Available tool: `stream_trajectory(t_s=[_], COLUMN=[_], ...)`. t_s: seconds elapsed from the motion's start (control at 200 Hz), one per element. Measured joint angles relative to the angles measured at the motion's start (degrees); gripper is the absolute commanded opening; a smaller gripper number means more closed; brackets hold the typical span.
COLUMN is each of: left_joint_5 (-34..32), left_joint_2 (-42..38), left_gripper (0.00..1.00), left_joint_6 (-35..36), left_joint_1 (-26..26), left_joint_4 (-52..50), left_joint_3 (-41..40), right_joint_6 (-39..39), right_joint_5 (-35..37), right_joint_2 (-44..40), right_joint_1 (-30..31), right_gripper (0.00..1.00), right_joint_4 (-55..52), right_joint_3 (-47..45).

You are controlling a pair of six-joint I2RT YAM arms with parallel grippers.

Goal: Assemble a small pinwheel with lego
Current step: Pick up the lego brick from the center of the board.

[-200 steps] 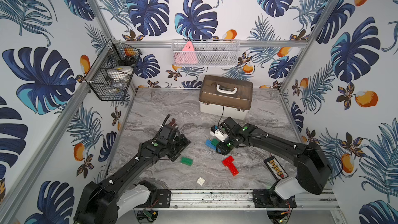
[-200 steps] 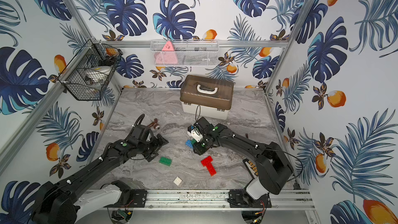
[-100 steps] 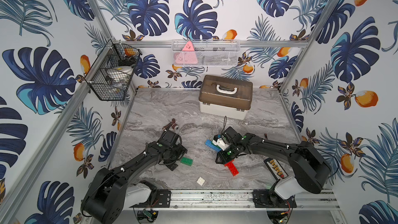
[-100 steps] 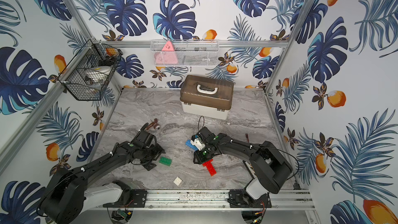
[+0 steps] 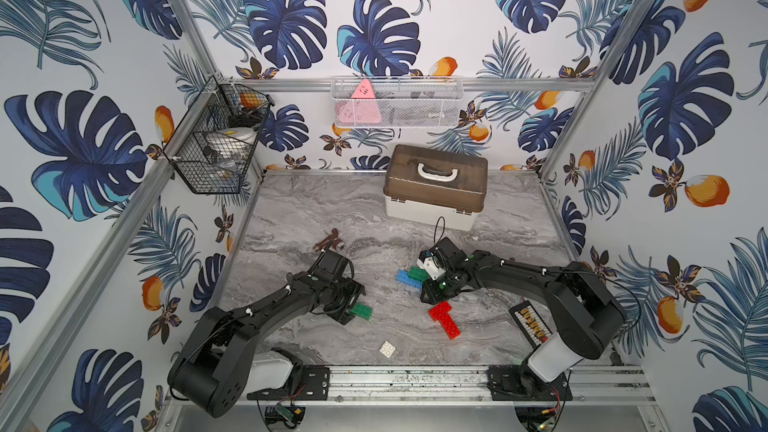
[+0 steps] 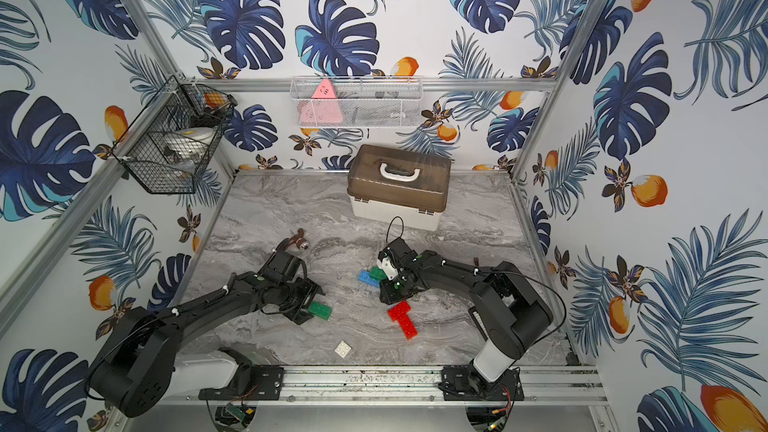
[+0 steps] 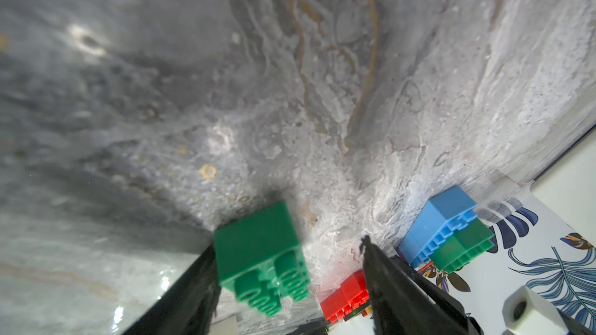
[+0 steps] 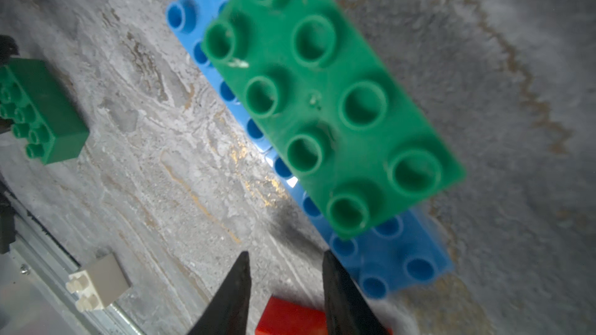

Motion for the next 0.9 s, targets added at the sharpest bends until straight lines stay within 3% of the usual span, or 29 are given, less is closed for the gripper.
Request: stream_trajectory(t_s=[0.31,0.45,0.57,0.681,0.896], left_joint_5=[0.94,1.2,0.98,0.39,-3.98], left_joint_2=[1.16,1.77,1.92,2.99,5.9], left_gripper=[0.54,0.39,0.38,0.3,0.25], left_joint_6=[0.0,0.39,1.6,2.8,6.29], left_joint_1=[0.0,0.0,-0.02,-0.09,-2.49], left_joint_4=[0.5,-0.13,-1.05,-2.78,-6.71], left_joint_3=[-0.46,0.13,0.76,2.38,10.29], right_joint_6=[-1.49,-1.92,-1.92,-1.9,-1.86], right_joint_5=[2.51,2.21,1.95,1.92,2.14], right_joint_2=[2.38,3.72,3.87,3.87,3.87], right_joint_1=[-2.93,-3.43,-3.65,-4.9,-7.45], right_gripper=[0.39,0.39,0.39,0.39,0.38], right_joint_4=[0.07,0.15,0.44,0.79,2.1], right_joint_3=[3.56,4.35,4.2,4.13,3.8])
